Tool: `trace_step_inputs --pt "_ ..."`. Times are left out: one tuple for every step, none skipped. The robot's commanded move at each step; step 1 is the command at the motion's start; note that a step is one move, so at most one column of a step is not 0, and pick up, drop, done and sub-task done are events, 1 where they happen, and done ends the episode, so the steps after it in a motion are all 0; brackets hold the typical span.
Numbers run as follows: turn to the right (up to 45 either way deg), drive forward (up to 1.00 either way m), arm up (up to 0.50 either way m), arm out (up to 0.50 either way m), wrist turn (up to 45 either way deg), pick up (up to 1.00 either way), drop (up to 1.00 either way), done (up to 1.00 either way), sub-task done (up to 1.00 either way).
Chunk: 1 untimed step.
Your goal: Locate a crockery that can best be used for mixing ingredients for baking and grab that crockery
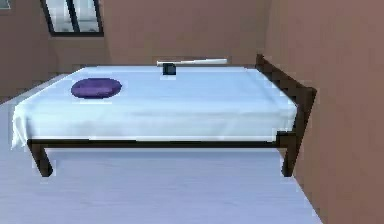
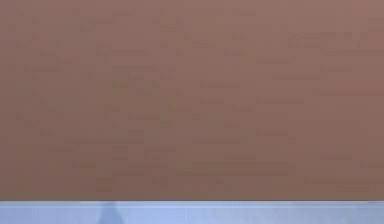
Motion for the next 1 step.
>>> trace_step_inputs --pt "-45.0 0.0 0.0 0.0 0.0 0.0 0.0 0.0 0.0"
